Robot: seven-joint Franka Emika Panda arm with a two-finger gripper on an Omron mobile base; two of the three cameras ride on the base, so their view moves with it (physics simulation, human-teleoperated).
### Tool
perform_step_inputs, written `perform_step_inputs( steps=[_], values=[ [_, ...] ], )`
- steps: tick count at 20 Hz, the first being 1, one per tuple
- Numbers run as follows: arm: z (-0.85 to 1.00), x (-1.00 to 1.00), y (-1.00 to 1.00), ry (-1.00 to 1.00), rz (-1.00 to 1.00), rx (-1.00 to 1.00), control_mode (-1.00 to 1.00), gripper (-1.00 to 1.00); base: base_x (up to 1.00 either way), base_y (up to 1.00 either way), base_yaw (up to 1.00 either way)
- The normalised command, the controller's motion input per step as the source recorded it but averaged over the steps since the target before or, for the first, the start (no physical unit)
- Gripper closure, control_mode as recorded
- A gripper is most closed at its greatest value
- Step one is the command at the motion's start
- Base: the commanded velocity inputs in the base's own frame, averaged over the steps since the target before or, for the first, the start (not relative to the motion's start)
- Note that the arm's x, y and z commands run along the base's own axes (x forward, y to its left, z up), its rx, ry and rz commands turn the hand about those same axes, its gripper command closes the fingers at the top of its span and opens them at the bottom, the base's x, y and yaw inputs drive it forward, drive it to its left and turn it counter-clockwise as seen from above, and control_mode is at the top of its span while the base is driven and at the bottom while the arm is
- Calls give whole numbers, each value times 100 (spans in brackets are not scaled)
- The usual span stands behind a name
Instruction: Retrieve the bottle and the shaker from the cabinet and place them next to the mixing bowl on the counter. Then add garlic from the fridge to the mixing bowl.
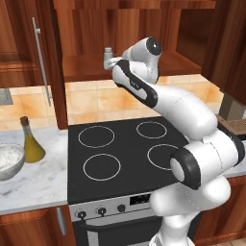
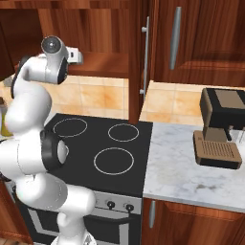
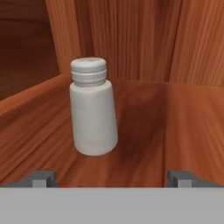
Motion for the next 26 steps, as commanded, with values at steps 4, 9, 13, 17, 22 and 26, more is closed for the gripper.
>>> perform_step_inputs(
  steps=[4,9,13,17,22,26],
  values=[
    [1,32,24,10,-7,-6,-100,-100,0,0,0],
    [0,9,37,0,-12,0,-100,-100,0,0,0],
    [0,31,22,-9,-8,0,-100,-100,0,0,0],
    [7,50,0,-1,0,-1,-100,-100,0,0,0],
    [1,12,0,0,0,0,-100,-100,0,0,0],
    [0,0,5,0,0,0,-100,100,0,0,0]
  ],
)
